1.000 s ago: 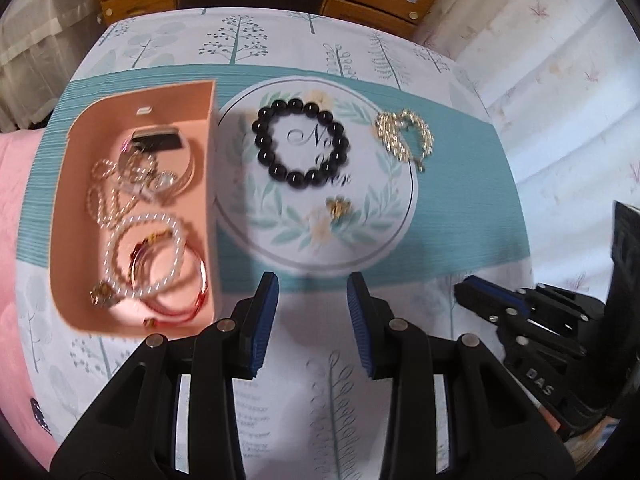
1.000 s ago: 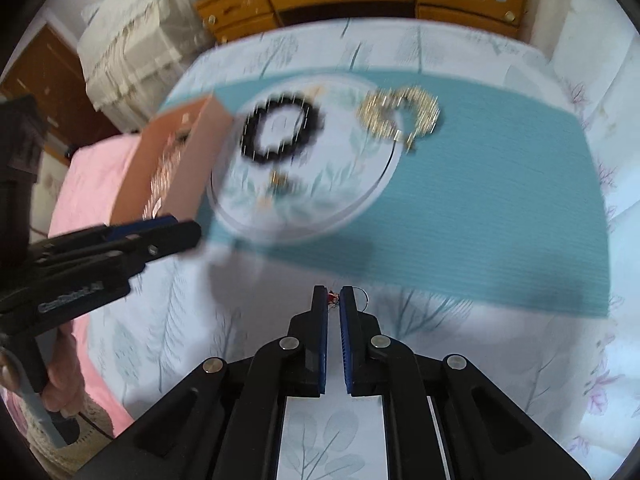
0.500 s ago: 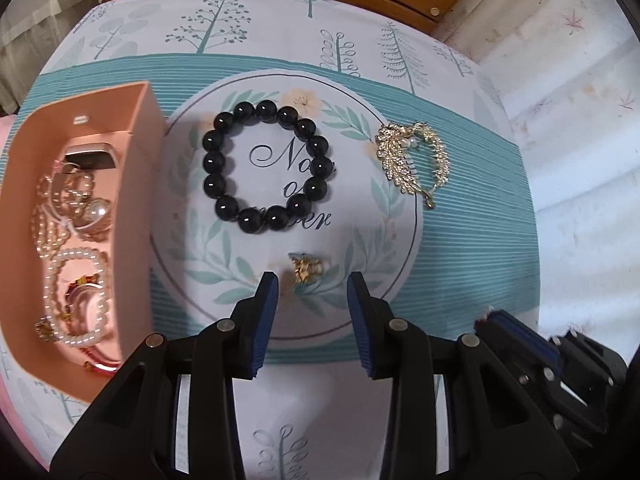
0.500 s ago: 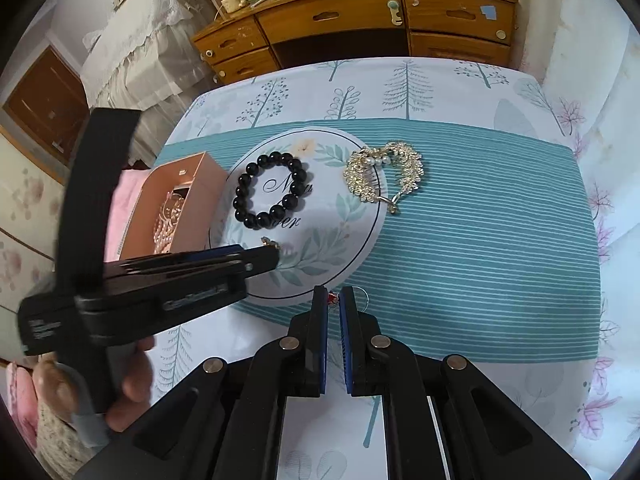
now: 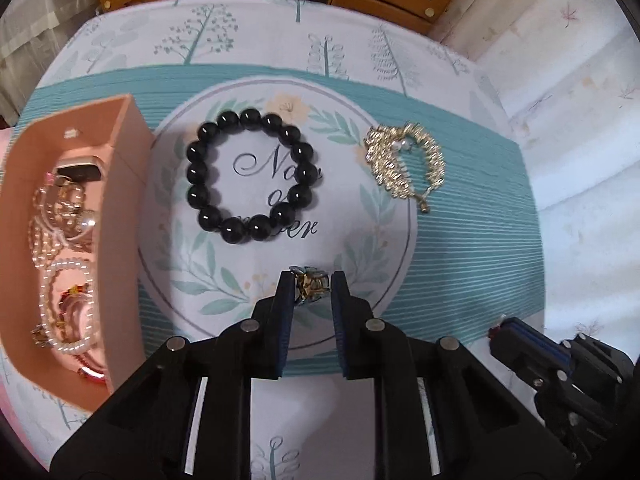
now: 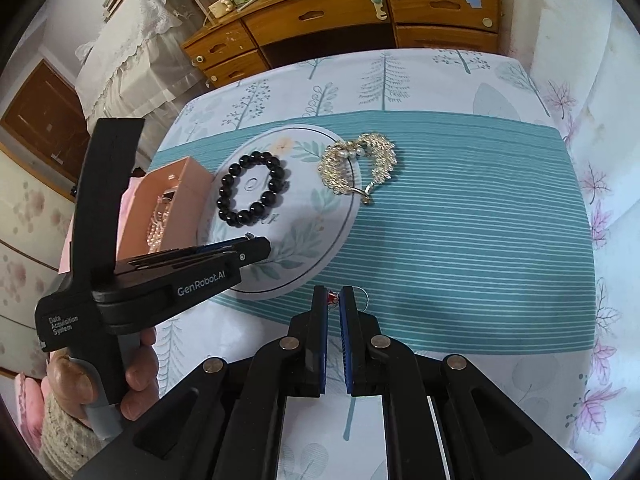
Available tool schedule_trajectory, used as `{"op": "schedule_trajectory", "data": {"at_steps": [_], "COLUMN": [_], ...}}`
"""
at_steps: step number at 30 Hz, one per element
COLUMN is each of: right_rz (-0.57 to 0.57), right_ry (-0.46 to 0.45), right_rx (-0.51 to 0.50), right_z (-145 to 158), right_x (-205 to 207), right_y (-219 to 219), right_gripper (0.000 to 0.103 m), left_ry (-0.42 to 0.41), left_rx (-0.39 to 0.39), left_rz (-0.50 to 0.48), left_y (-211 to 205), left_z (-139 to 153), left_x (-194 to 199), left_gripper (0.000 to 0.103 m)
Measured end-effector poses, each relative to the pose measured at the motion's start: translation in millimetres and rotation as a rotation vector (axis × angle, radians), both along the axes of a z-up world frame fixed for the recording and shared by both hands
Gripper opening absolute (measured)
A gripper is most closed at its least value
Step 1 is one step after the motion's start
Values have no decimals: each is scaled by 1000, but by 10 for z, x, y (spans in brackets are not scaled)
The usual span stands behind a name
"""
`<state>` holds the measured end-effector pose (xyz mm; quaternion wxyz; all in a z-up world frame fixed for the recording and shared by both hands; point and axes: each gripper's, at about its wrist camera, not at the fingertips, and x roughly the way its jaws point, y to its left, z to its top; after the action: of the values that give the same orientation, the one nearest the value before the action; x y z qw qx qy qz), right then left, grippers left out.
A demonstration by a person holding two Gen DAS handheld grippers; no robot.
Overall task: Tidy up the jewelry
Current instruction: 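Carry the gold charm and earring into the pink box with both grippers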
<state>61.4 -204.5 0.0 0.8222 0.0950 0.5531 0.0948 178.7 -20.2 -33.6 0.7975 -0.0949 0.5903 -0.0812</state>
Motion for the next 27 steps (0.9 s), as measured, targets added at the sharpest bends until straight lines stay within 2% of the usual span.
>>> {"op": "schedule_trajectory", "data": {"at_steps": [3, 8, 14, 16, 21, 27], "right_rz": [14, 48, 111, 142, 224, 305], "right_ry": [-18, -53, -102, -110, -84, 10], "right_rx": [-2, 24, 42, 57, 77, 79], "right_z": [121, 442, 885, 980, 986, 625], "right_x": [-11, -14, 125, 210, 377, 528], "right_y": [82, 265, 712, 932, 1503, 2136], "right_gripper": [6, 6, 6, 6, 6, 6], "left_ry": [-29, -109, -188, -206, -185, -97], "left_rx": [-7, 27, 65, 77, 68, 51], "left_rz": [-5, 2, 55, 81, 141, 179], "left_y": [98, 407, 972, 1163, 1568, 1821], "left_z": [211, 684, 1181, 1256, 1127, 665], "left_x": [-81, -270, -520, -595, -719, -693], "left_gripper": [15, 16, 16, 16, 16, 16]}}
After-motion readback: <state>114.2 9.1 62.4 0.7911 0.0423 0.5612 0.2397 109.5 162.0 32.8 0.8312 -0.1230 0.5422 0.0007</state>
